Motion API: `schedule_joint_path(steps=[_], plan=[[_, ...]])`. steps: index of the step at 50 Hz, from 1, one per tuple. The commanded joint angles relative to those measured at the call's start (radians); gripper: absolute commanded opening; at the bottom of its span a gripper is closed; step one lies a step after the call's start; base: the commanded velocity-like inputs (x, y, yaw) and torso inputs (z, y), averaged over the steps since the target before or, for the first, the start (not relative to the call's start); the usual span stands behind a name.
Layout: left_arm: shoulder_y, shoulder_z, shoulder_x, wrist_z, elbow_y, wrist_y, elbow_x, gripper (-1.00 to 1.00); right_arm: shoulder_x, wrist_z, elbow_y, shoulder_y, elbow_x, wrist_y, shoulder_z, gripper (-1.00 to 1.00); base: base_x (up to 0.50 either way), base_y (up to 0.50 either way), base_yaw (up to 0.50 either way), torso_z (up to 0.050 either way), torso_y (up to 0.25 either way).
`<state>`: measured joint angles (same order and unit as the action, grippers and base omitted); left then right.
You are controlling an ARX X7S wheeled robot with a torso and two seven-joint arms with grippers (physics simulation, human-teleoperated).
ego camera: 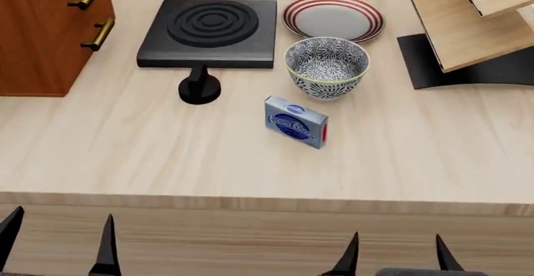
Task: Pick up the cream cheese and put it in the bowl.
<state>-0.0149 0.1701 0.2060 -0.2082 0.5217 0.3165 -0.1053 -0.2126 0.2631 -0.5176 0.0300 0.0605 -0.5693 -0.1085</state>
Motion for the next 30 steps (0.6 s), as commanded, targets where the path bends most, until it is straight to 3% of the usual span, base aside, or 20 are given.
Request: schedule_joint_path(steps=[1, 11, 21, 22, 23, 24, 30], plan=[[0.008, -0.005, 0.014, -0.015, 0.056, 0.037, -0.016, 1.00, -0.019, 0.012, -0.089, 0.024, 0.000, -0.090, 0.008, 1.00, 0.00, 0.00, 0.00, 0.000, 0.000], [0.054, 0.022, 0.032, -0.036, 0.125, 0.170, 0.004, 1.00, -0.030, 0.022, -0.096, 0.035, -0.006, -0.087, 0.009, 1.00, 0.00, 0.00, 0.00, 0.000, 0.000], [0.062, -0.014, 0.026, -0.047, 0.137, 0.158, -0.031, 1.00, -0.036, 0.014, -0.078, 0.024, -0.002, -0.051, -0.003, 1.00, 0.00, 0.00, 0.00, 0.000, 0.000], [0.040, -0.144, -0.193, 0.225, -0.072, 0.133, 0.189, 1.00, 0.184, -0.268, 0.068, 0.015, -0.266, 0.119, 0.134, 1.00, 0.00, 0.00, 0.00, 0.000, 0.000], [0.040, -0.147, -0.187, 0.224, 0.078, 0.164, 0.171, 1.00, 0.181, -0.265, -0.074, 0.016, -0.262, -0.029, 0.133, 1.00, 0.00, 0.00, 0.00, 0.000, 0.000], [0.040, -0.145, -0.183, 0.219, 0.144, 0.168, 0.162, 1.00, 0.179, -0.261, -0.074, 0.015, -0.257, -0.029, 0.133, 1.00, 0.00, 0.00, 0.00, 0.000, 0.000], [0.039, -0.122, -0.162, 0.193, 0.147, 0.170, 0.155, 1.00, 0.162, -0.252, -0.076, 0.013, -0.235, -0.018, 0.121, 1.00, 0.00, 0.00, 0.00, 0.000, 0.000]])
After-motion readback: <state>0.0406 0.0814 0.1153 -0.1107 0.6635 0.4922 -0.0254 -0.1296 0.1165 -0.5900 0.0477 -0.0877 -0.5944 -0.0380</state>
